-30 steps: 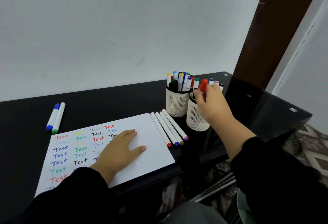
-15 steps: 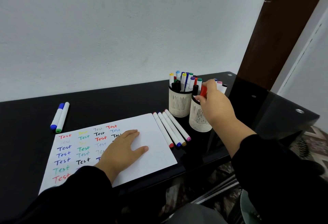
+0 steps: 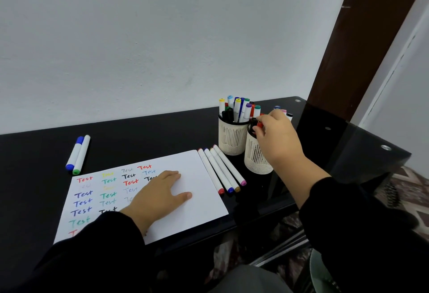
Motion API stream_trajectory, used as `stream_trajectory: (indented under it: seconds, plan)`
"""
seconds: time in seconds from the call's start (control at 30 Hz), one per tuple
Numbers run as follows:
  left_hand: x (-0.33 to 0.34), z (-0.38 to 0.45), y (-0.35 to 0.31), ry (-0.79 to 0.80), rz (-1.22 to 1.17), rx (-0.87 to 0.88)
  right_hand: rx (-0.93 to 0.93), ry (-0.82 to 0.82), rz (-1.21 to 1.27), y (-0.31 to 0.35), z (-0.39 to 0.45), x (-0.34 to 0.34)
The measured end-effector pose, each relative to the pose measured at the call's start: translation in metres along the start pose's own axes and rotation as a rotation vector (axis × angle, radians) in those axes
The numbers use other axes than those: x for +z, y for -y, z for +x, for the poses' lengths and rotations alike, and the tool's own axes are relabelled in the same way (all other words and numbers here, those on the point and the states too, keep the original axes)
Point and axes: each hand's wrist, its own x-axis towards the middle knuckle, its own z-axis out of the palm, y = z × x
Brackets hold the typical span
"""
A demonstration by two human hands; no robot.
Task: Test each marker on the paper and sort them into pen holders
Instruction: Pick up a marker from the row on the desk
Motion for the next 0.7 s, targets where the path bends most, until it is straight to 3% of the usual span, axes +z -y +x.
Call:
stream_trajectory:
  seconds: [0.3,0.47,0.7]
  plan:
    - [-0.014,-0.011,-0.002,0.043,0.002,-0.04,-0.315,-0.008,0.036,0.035,-0.022,0.002]
    - [-0.02,-0.033,0.028,0.01,-0.061,-0.101,-0.46,0.067,0.069,0.07,-0.039,0.025]
    - [-0.038,-0.067,0.09,-0.03,-0.018,-0.333,-0.573,0.27,0.11,0.137,-0.044,0.075]
